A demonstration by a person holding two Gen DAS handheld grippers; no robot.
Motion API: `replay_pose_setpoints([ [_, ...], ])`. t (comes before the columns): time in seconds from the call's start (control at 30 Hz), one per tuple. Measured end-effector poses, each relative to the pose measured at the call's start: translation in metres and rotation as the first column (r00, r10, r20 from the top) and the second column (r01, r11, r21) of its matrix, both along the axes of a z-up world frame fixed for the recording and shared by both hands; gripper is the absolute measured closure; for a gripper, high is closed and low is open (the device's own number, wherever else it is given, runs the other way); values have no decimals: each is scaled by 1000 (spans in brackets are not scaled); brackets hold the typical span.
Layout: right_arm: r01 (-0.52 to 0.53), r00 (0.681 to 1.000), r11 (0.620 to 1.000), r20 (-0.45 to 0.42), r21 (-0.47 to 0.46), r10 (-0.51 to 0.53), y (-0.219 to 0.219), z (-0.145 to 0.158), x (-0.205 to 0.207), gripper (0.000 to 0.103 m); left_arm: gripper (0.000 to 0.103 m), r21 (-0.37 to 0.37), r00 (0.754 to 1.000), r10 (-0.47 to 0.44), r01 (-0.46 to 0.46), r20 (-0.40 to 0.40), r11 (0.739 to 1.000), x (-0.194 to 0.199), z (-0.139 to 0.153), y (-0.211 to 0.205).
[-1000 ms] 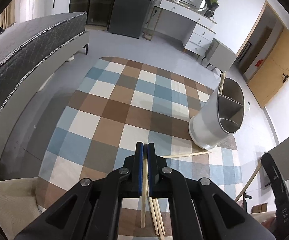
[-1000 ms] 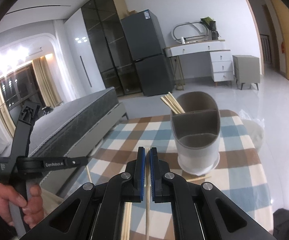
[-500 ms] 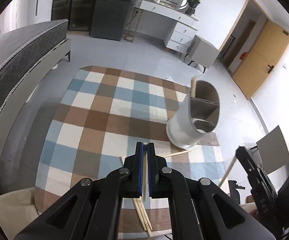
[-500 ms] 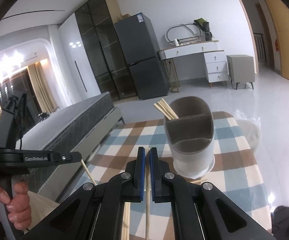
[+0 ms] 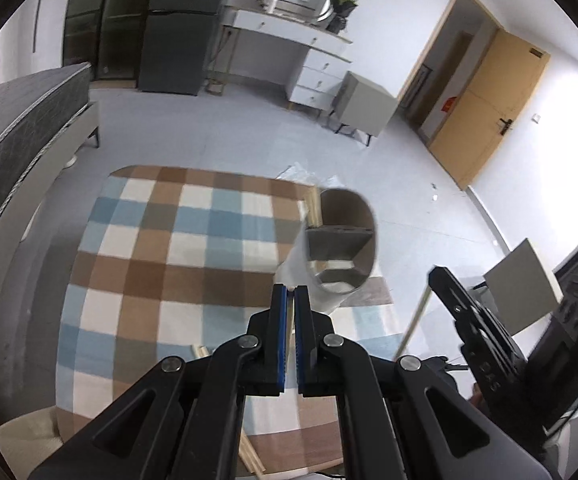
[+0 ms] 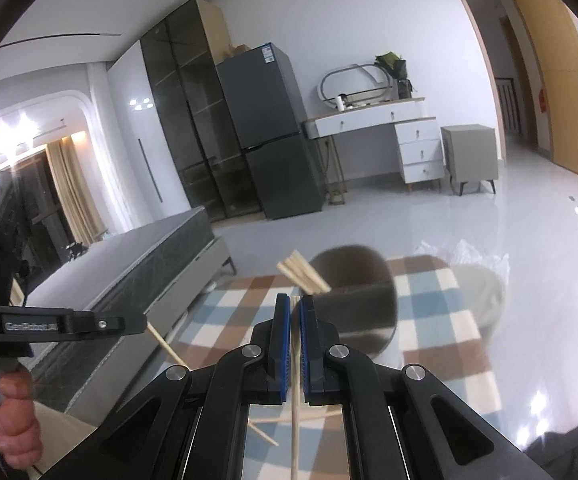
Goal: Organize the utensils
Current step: 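Lower the chopstick into the holder and open the right gripper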
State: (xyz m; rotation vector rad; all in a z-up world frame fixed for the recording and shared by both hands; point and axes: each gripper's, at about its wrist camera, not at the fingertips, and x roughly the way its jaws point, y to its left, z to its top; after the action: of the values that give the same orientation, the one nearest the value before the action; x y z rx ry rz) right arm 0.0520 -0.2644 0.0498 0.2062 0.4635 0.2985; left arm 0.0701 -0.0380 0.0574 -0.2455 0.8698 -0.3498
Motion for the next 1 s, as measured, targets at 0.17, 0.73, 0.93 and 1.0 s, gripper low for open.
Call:
replay_pose_setpoints([
  [0.17, 7, 999, 1000, 43, -15, -6, -12, 23, 14, 99, 103, -33, 999, -43, 44, 30, 998, 9, 25, -13],
  [0.73, -101, 933, 975, 320, -200, 162, 7, 107, 95, 99, 103, -254, 997, 10, 10, 80, 967, 87, 70, -12],
  [0.93, -140, 916, 959, 335, -248, 221, 26, 89, 124, 99, 103, -329, 1000, 18, -14, 8, 944, 119, 50, -3],
  [1.0, -149, 916, 954, 327, -259, 232, 31, 79, 131, 99, 103, -342, 1000, 23, -23, -5, 940, 126, 45, -1],
])
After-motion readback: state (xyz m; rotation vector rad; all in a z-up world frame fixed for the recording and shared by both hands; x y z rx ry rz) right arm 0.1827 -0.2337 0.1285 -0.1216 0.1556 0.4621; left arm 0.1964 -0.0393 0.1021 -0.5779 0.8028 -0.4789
